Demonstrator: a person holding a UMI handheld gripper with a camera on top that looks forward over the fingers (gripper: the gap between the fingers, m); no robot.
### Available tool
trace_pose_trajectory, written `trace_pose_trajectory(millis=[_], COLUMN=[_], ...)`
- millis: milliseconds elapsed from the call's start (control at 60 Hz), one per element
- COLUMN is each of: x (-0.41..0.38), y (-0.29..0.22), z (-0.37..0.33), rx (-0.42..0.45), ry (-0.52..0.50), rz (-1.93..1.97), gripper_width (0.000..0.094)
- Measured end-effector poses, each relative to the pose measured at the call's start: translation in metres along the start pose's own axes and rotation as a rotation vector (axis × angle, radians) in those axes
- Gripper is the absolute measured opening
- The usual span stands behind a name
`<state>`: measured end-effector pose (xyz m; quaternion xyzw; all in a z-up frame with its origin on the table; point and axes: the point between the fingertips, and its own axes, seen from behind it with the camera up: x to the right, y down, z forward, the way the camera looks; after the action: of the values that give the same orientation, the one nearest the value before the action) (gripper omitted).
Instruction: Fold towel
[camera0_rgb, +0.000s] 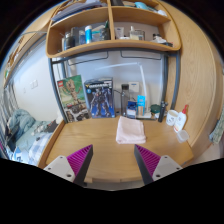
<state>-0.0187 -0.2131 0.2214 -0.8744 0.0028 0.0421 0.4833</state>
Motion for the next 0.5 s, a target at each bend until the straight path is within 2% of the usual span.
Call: trace_pose_trajectory(millis=[233,500], x=[-0.008,-0.005], y=[0.019,0.008], z=[-0.04,-0.063], rx=[0.015,0.061], ry=[0.019,0.034], rz=[-0.02,-0.029], gripper_width=[0.0843,0.0841])
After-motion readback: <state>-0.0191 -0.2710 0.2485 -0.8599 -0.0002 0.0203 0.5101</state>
